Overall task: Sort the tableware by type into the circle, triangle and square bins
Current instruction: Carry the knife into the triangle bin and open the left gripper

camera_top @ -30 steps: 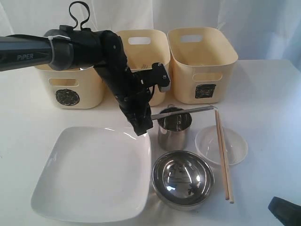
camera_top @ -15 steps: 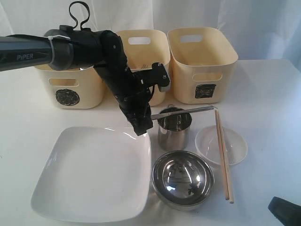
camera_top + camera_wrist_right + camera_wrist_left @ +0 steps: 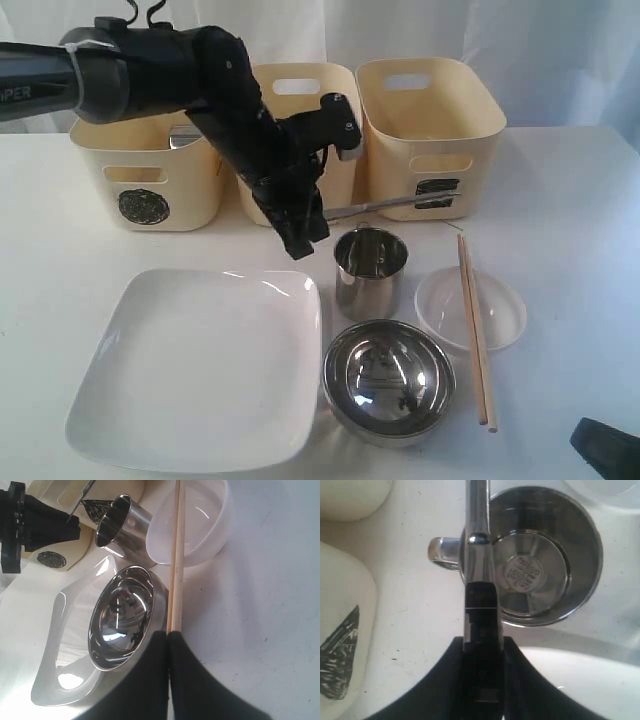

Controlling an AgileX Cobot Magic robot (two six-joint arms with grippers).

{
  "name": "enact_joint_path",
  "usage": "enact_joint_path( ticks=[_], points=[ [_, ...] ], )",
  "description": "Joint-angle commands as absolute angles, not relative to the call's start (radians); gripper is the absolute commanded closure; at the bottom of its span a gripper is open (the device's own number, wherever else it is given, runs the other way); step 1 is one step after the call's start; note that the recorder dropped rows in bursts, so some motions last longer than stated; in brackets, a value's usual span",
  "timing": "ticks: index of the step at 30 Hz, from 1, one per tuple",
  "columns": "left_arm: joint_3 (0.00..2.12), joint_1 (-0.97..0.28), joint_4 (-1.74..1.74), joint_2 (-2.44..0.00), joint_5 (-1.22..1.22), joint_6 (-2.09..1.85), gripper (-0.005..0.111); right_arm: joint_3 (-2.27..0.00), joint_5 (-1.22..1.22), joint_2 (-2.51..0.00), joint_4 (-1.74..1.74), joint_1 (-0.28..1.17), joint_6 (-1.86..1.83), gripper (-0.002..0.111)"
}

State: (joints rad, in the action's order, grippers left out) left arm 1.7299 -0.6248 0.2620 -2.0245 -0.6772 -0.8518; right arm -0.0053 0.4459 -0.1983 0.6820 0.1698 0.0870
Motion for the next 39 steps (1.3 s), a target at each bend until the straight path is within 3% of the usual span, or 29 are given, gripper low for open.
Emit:
enact_joint_path(
  ticks=[1, 17, 24, 39],
  points=[
    [1.736, -0.63, 0.245, -1.981, -0.603, -0.852, 0.107, 0.0, 0.441, -0.192, 0.679, 0.173, 0.088, 0.108],
    [1.77, -0.549, 0.152, -1.965, -0.15, -0.653, 0.107, 0.0, 0.441, -0.192, 0.679, 0.173, 0.088, 0.108],
    [1.77, -0.478, 0.152, -1.986, -0.091, -0.554, 0.107, 0.0, 0.441, -0.192, 0.679, 0.173, 0.088, 0.108],
    [1.878, -0.471, 0.152, -2.122, -0.054, -0.545, 0.107, 0.0, 0.441, -0.192, 0.679, 0.173, 0.088, 0.108]
  ],
)
